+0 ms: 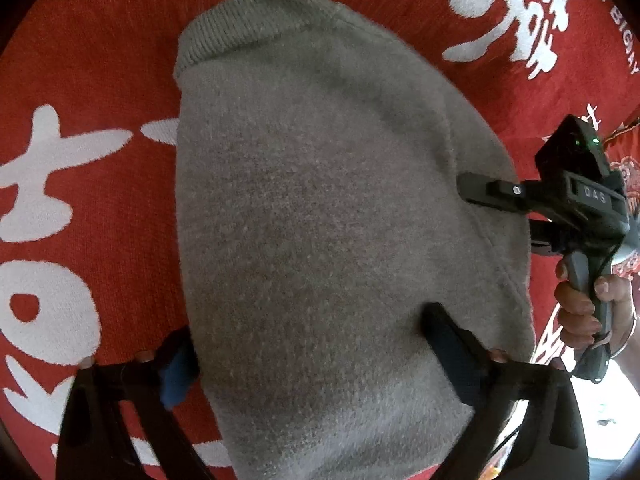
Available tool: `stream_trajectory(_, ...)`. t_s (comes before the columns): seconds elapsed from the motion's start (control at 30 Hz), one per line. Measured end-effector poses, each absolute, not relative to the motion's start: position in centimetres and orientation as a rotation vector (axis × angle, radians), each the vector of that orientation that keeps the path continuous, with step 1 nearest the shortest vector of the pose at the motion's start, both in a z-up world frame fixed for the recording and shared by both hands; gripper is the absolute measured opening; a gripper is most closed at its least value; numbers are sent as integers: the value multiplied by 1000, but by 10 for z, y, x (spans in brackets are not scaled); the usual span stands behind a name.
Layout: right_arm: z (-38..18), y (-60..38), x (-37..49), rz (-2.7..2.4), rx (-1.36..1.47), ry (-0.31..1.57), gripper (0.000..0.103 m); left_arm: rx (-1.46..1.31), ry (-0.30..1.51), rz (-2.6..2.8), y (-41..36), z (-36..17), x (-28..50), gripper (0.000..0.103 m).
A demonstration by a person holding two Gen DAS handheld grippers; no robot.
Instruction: Fold small clothes
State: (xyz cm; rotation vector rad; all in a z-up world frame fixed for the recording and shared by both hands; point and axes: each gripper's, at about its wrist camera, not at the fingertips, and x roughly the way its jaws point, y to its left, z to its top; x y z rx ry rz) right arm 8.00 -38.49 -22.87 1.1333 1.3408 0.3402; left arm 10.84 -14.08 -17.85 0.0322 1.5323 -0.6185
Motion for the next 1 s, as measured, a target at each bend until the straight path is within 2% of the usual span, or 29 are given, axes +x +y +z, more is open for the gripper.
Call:
stream_trajectory(0.03,-229,-386,79,336,1153,1326,43,31,1516,-625,-139,-174,107,87)
stream_trajectory(0.1,-224,-385,76,331,1149,1306,41,31,1494,-639,-135,-165,104,68)
stream_trajectory(0.2,-216,-386,67,335,1218,1256,40,6,1481,-663,-127,-154,104,50)
stream_trajectory(0.33,-204,-384,59,348,1287,1210,40,-38,1466,-699,-116,-139,102,46)
stream_trajectory(0.6,-172,-363,42,351,1316,1204,40,-128,1456,-746,-81,-109,83,46)
stream_trajectory(0.8,-137,-322,17,375,1320,1215,40,-98,1426,-763,-34,-74,59,46)
stream_trajectory(1.0,-132,-270,-10,400,1345,1245,40,-27,1436,-716,16,-60,34,46)
